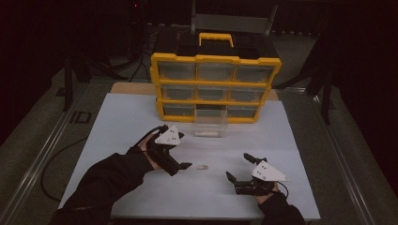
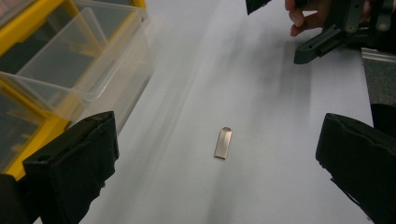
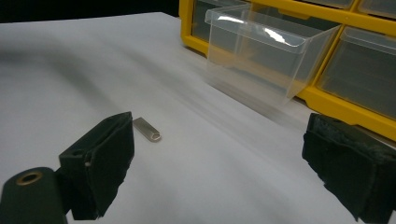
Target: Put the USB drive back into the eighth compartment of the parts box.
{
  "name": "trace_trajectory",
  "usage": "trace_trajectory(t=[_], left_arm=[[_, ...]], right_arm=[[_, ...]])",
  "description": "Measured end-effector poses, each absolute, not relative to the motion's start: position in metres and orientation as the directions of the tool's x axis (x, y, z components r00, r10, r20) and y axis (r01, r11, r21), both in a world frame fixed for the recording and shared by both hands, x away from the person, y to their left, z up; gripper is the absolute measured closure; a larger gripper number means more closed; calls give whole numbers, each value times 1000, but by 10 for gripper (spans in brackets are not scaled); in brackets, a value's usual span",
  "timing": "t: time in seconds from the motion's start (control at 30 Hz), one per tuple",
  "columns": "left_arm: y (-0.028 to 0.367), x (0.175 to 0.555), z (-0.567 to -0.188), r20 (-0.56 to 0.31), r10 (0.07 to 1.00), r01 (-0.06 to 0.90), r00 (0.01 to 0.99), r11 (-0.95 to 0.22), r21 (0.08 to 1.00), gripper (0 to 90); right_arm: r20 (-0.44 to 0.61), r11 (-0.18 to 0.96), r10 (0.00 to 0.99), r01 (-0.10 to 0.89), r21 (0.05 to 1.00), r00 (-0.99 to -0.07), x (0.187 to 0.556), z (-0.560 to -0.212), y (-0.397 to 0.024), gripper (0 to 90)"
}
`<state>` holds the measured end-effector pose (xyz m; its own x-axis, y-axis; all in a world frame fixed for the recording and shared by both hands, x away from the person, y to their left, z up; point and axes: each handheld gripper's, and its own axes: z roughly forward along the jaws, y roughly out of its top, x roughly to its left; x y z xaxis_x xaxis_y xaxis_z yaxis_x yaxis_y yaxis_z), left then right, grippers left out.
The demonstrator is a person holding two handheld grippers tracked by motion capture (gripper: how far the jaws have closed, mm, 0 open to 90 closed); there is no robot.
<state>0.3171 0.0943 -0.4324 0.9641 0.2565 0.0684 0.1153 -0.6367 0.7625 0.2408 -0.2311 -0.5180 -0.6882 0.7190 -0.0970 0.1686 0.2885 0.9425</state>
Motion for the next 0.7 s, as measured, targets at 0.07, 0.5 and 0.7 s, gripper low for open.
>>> trace_trajectory(t=[0.07, 0.5, 0.7], left_arm=[[90, 318, -435, 75, 246, 106, 966, -648, 755, 3], [67, 322, -453, 59, 198, 94, 979, -683, 724, 3], [59, 325, -464, 44, 185, 99, 982, -692, 715, 4]], right_arm=[[-98, 288, 720, 167, 943, -688, 241, -518, -231, 93], [-99, 295, 714, 169, 941, -693, 241, -518, -230, 93], [-99, 296, 712, 169, 940, -695, 241, -518, -230, 93]])
